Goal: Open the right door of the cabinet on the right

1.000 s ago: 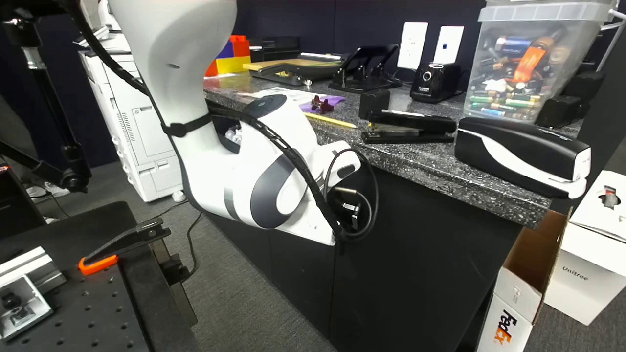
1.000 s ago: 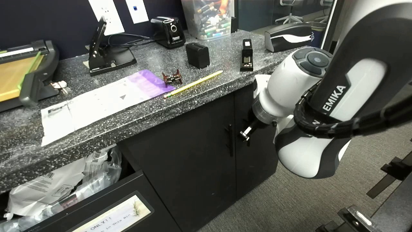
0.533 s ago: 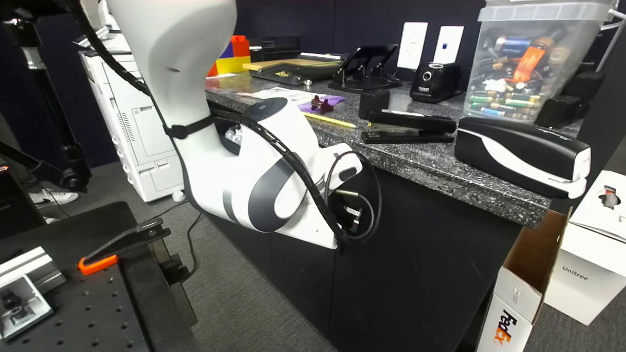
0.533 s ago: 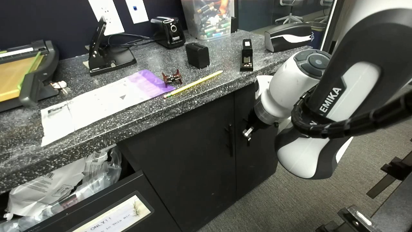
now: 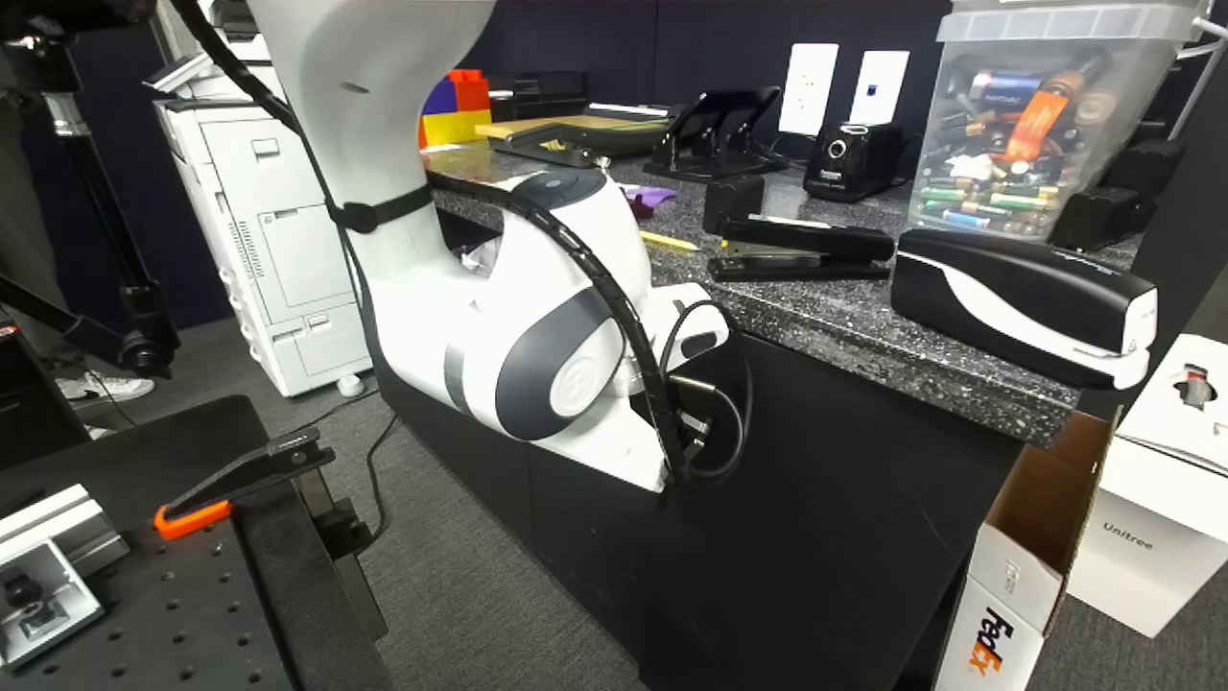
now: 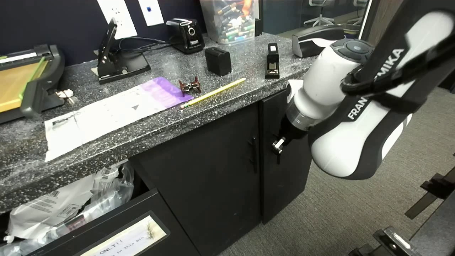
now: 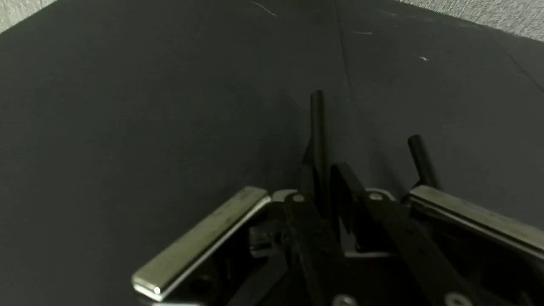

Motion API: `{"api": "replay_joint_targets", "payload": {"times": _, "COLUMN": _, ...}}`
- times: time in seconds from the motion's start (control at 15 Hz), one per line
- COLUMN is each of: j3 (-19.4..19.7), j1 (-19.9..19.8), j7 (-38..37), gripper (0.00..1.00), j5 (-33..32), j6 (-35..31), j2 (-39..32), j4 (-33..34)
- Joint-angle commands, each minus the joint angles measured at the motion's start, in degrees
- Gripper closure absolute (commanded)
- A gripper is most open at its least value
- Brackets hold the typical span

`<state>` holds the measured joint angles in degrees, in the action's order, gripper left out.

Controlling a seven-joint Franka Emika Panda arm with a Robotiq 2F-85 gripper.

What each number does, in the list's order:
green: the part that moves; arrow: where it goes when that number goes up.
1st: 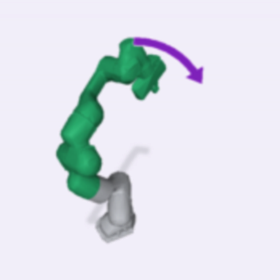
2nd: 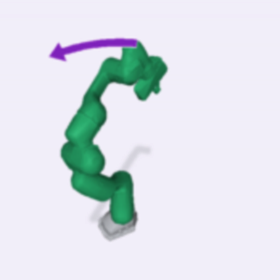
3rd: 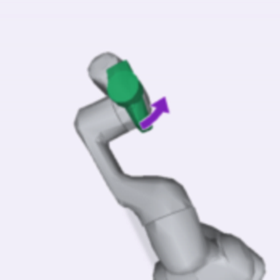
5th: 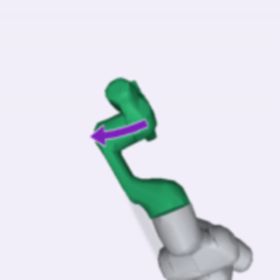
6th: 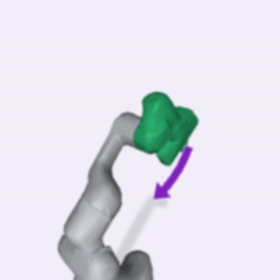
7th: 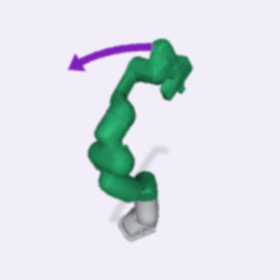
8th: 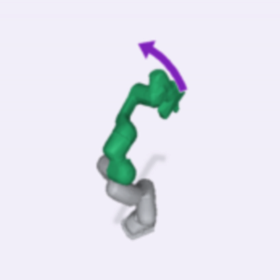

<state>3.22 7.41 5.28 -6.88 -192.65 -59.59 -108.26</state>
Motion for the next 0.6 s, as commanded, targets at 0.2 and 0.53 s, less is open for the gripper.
{"api": "replay_joint_targets", "payload": {"times": 0.2, "j3": -11.22, "j1": -8.9, "j7": 1.28, "gripper": 0.95, "j5": -3.19, "j6": 2.88, "j2": 10.52, "j4": -18.15}}
{"api": "replay_joint_targets", "payload": {"times": 0.53, "j3": -13.27, "j1": -14.03, "j7": 2.22, "gripper": 0.95, "j5": -3.16, "j6": 4.95, "j2": 14.83, "j4": -25.3}}
